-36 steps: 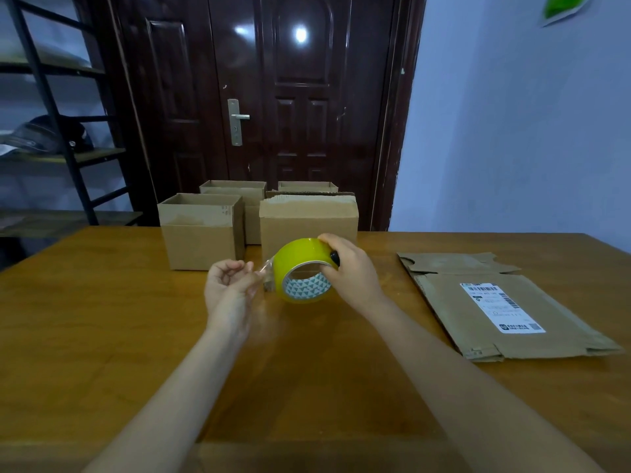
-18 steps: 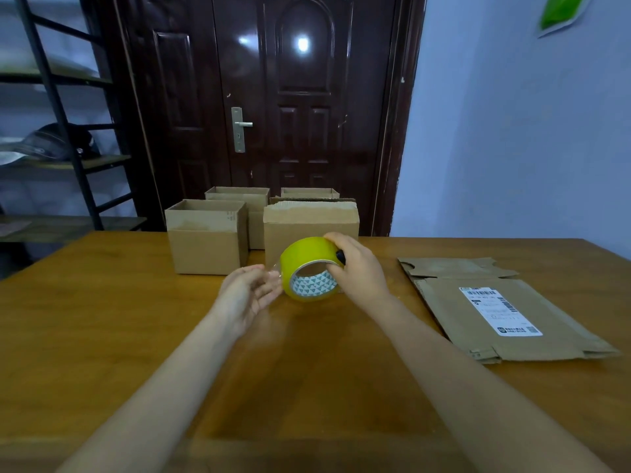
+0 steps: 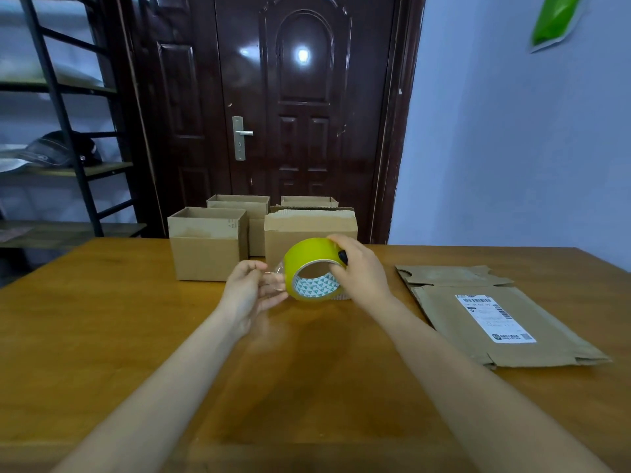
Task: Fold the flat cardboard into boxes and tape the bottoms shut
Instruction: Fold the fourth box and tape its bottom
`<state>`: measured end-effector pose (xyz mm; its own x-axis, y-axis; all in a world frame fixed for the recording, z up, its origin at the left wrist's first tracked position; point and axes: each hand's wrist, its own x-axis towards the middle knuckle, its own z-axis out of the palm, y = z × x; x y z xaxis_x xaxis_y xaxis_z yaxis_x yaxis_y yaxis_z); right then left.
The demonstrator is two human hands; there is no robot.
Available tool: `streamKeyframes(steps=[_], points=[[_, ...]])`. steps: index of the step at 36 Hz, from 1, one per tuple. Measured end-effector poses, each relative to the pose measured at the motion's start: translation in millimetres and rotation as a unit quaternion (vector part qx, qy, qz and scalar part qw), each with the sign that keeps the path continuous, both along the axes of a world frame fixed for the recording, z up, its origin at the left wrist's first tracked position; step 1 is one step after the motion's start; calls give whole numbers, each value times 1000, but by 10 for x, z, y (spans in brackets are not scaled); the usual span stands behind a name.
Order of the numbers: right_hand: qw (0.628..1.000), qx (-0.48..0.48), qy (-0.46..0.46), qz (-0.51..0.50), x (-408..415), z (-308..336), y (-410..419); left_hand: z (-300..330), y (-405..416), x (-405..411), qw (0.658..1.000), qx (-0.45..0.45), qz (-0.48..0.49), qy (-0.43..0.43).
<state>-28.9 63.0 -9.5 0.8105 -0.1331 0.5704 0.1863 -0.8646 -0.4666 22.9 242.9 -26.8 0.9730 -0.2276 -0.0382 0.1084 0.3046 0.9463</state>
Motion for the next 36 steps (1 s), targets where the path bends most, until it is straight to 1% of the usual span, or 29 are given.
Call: streamKeyframes(steps=[2, 5, 6, 10, 15, 19, 22, 24, 28, 31, 33, 36], points=[[1000, 8, 2, -3, 0, 14, -7, -7, 22, -20, 1000, -20, -12, -17], [1000, 7, 7, -5, 5, 27, -12, -5, 34, -23, 999, -37, -24, -17], [1000, 3, 8, -4, 6, 28, -10, -1, 34, -31, 999, -34, -26, -18], [1000, -13, 7, -2, 11, 34, 5, 3, 19, -48, 999, 31, -5, -44], [999, -38, 9, -18, 7, 59, -3, 35, 20, -37, 999, 25, 23, 2], [999, -29, 6, -35, -6, 113, -26, 115, -3, -39, 999, 14, 38, 4], [998, -40, -2, -44, -28, 165, -87, 200, -26, -47, 999, 19, 27, -10], [996, -72, -2, -47, -60, 205, -142, 255, -25, -46, 999, 34, 16, -26], [978, -197, 18, -71, -157, 337, -276, 353, 20, -30, 996, 65, 0, -66], [964, -246, 33, -92, -218, 438, -358, 461, 29, -34, 992, 93, -29, -86], [954, -280, 27, -106, -236, 497, -388, 570, 15, -39, 989, 102, -47, -96], [935, -327, -6, -140, -232, 644, -405, 820, -27, -30, 984, 116, -52, -126]])
